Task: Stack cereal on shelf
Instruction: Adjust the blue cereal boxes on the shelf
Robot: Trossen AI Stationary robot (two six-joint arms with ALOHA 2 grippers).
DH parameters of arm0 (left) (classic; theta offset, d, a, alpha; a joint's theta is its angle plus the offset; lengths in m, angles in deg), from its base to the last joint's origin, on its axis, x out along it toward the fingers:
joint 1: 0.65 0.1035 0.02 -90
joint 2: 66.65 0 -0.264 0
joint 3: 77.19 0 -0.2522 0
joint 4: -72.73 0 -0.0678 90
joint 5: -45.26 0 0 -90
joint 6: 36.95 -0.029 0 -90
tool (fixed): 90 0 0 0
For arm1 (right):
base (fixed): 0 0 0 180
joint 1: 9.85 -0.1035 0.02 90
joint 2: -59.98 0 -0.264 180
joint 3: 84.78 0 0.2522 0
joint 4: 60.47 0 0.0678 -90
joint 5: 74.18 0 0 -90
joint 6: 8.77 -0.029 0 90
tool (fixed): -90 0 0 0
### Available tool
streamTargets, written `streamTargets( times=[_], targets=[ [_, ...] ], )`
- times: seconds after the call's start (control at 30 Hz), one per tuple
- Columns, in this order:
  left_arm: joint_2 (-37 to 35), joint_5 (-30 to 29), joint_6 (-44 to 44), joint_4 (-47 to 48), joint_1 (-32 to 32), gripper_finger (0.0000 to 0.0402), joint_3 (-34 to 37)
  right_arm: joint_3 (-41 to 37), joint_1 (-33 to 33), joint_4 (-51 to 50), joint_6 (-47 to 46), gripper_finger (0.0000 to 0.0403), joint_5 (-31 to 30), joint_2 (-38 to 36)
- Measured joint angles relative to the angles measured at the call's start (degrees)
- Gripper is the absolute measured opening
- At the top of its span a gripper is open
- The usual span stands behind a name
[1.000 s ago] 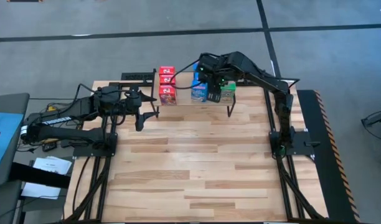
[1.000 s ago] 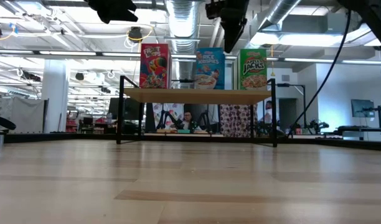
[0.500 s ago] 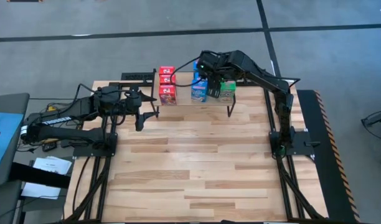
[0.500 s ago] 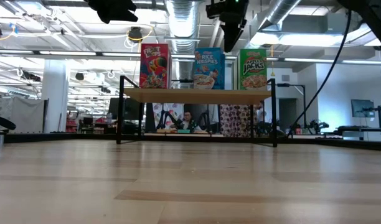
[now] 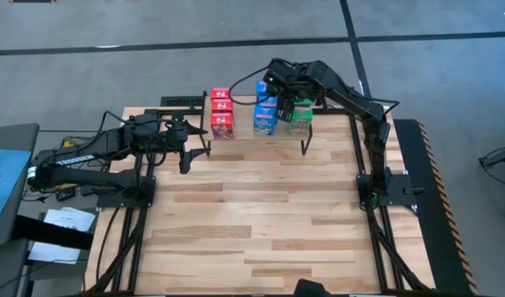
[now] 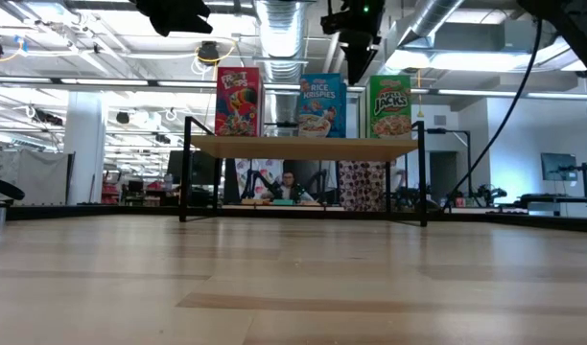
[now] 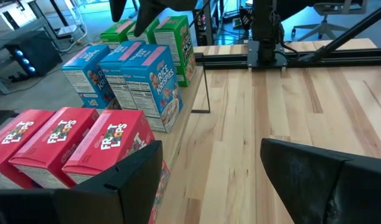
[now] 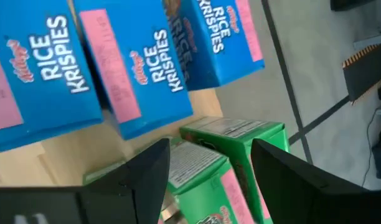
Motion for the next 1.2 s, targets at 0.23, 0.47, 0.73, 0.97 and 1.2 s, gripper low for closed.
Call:
streamTargets(
  times=[0.23, 0.47, 0.73, 0.97, 1.2],
  targets=[
    [0.0, 0.0, 0.0, 0.0, 0.0, 0.0261, 0.0, 0.0, 0.5, 0.3, 0.5, 0.025, 0.6, 0.0],
    [0.0, 0.0, -0.5, 0.0, 0.0, 0.0261, 0.0, 0.0, 0.5, 0.2, 0.1, 0.025, 1.7, 0.0],
    [0.0, 0.0, -0.5, 0.0, 0.0, 0.0261, 0.0, 0.0, -0.1, -0.2, -1.3, 0.025, 2.4, 0.0],
    [0.0, 0.0, -0.5, 0.0, 0.0, 0.0261, 0.0, 0.0, 0.0, -0.1, -1.3, 0.025, 2.4, 0.0],
    [0.0, 0.0, -0.5, 0.0, 0.0, 0.0261, 0.0, 0.1, -0.5, 0.2, -1.4, 0.025, 2.3, 0.6]
  ],
)
